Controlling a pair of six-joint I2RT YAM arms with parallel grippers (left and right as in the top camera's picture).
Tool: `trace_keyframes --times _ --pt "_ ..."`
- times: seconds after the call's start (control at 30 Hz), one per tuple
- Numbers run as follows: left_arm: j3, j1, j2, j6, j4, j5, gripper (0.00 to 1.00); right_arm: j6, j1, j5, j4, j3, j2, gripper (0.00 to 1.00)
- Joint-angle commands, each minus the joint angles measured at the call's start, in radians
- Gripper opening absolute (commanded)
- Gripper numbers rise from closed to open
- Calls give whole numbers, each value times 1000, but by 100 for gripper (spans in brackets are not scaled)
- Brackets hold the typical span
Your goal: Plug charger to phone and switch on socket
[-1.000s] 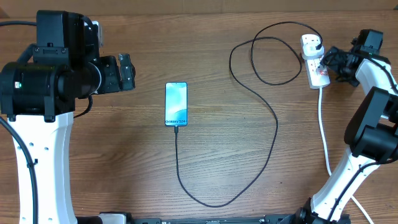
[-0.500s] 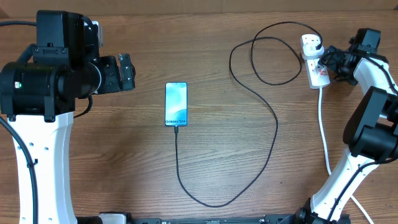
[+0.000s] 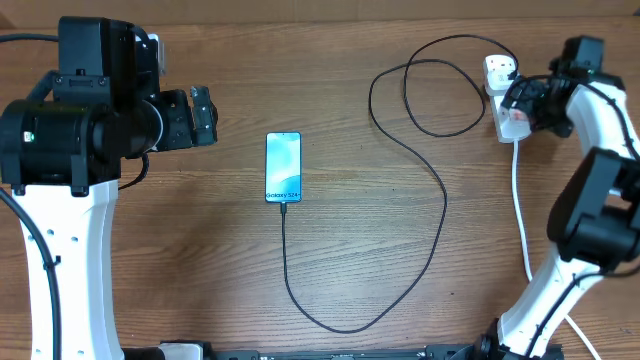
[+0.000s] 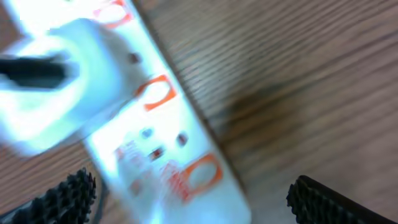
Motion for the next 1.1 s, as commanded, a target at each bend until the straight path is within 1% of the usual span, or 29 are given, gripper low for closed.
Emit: trace_keyframes --times 0.0,0.17,0.23,0.27,0.3,0.33,0.4,0.43,0.5,0.57,0.7,0.83,0.93,1.07 --pt "11 5 6 4 2 -10 100 -8 5 15 -63 100 -219 100" --pt "11 5 6 4 2 -10 99 -9 51 -51 -239 127 -433 100" --pt "10 5 6 4 2 -10 99 -9 73 -106 -293 127 -505 86" --pt "10 5 6 4 2 -10 99 -9 86 -136 -323 127 -545 80" --pt "11 5 6 4 2 -10 100 -9 98 -158 -351 127 -575 76" --pt "11 5 6 4 2 -10 100 -9 112 -177 -383 127 -611 75" --pt "10 5 6 4 2 -10 100 -10 138 -186 -451 127 -676 75" --pt "10 5 6 4 2 -10 99 -10 149 -186 -488 127 -708 79" --pt "11 5 6 4 2 -10 100 -9 165 -186 -552 127 -763 92" --pt "11 5 6 4 2 -9 100 -8 176 -187 -621 127 -823 100" --pt "10 5 6 4 2 -10 99 -8 180 -196 -747 127 -933 100" --pt "11 5 6 4 2 -9 100 -8 180 -261 -863 127 -1028 100" --pt "11 5 6 4 2 -10 99 -9 180 -278 -899 127 -1074 100" --pt "11 5 6 4 2 -10 100 -13 180 -260 -899 127 -1108 100"
